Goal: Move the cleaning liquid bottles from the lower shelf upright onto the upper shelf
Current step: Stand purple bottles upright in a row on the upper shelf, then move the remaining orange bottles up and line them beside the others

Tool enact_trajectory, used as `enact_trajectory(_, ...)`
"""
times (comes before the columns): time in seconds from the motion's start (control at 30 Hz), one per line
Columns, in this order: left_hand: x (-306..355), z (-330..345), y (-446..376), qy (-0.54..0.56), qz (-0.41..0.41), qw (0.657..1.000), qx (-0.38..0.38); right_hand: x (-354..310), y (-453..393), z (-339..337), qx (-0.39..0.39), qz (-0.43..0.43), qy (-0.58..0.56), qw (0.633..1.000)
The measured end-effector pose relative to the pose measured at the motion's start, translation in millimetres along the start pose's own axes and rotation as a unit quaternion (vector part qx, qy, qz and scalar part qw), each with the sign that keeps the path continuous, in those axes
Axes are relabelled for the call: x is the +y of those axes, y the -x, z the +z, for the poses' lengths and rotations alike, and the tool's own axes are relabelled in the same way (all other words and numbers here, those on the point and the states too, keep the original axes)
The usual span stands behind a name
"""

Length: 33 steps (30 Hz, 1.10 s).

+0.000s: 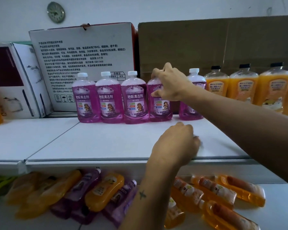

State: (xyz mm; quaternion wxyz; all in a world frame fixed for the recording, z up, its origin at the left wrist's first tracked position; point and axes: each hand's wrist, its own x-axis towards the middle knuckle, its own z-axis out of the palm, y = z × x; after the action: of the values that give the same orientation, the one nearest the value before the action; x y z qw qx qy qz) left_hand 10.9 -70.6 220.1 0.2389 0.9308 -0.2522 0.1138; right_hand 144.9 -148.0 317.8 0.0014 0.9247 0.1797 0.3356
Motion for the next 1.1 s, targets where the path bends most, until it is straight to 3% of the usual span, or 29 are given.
enact_trajectory(0.23, -2.2, -5.9, 5.0, 0.011, -0.008, 1.000, -0.009, -12.6, -8.8, -1.5, -0.028, 0.028, 0.052, 0.998)
enact_trajectory(0.47, -4.6, -5.5, 5.0, 0.011, -0.005, 1.000, 0.009, -21.2, 9.2, -0.2, -0.054, 0.041, 0.015, 0.998)
enact_trajectory(0.6, -4.6, -6.2, 14.6, 0.034, 0.014, 0.994, 0.106, -24.7, 32.1, -21.6, -0.064, 0.064, -0.075, 0.993)
enact_trajectory(0.77, -3.0, 2.3, 52.7, 0.109, 0.036, 0.957, 0.267, -23.7, 93.0, -65.5, -0.004, 0.051, -0.184, 0.982)
enact_trajectory(0.87, -0.8, 14.6, 88.4, 0.197, 0.061, 0.907, 0.366, -16.1, 156.7, -86.9, 0.074, 0.064, -0.309, 0.946)
enact_trajectory(0.93, -1.9, 25.2, 107.6, 0.246, 0.097, 0.870, 0.416, -13.9, 206.2, -91.9, 0.133, 0.065, -0.424, 0.894)
enact_trajectory(1.03, -8.1, 49.9, 126.4, 0.320, 0.121, 0.834, 0.432, -14.8, 279.3, -75.8, 0.185, 0.088, -0.558, 0.804)
enact_trajectory(1.1, -13.6, 70.8, 131.4, 0.358, 0.089, 0.835, 0.409, -13.5, 322.0, -52.3, 0.207, 0.143, -0.588, 0.768)
